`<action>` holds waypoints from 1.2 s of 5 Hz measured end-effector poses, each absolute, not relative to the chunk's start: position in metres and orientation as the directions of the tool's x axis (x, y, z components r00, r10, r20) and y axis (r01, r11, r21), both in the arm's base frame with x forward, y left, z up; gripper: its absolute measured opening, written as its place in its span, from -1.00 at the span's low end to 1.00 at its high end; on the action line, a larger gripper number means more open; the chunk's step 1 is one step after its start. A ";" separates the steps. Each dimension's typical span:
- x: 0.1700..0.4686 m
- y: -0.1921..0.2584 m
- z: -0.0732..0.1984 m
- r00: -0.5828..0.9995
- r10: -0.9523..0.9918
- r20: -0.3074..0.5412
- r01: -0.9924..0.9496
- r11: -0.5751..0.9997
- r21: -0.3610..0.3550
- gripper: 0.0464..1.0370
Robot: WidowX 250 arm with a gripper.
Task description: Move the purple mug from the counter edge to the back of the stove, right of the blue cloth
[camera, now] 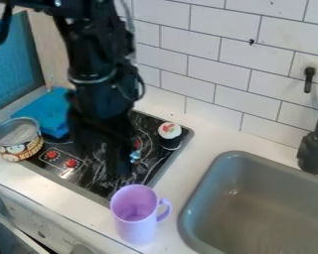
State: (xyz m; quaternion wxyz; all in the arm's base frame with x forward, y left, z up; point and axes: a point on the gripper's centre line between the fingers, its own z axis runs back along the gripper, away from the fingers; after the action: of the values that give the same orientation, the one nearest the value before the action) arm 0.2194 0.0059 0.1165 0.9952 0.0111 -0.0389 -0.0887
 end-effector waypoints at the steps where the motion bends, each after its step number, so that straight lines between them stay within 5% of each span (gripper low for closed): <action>1: 0.217 -0.008 0.114 0.982 -0.181 0.048 0.180 0.983 0.040 0.93; 6: 0.231 -0.007 0.062 0.991 -0.093 -0.092 0.100 0.992 0.079 0.93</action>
State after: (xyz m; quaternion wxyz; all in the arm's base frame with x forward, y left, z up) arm 0.2315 -0.0072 0.0615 0.9970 0.0417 0.0442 -0.0483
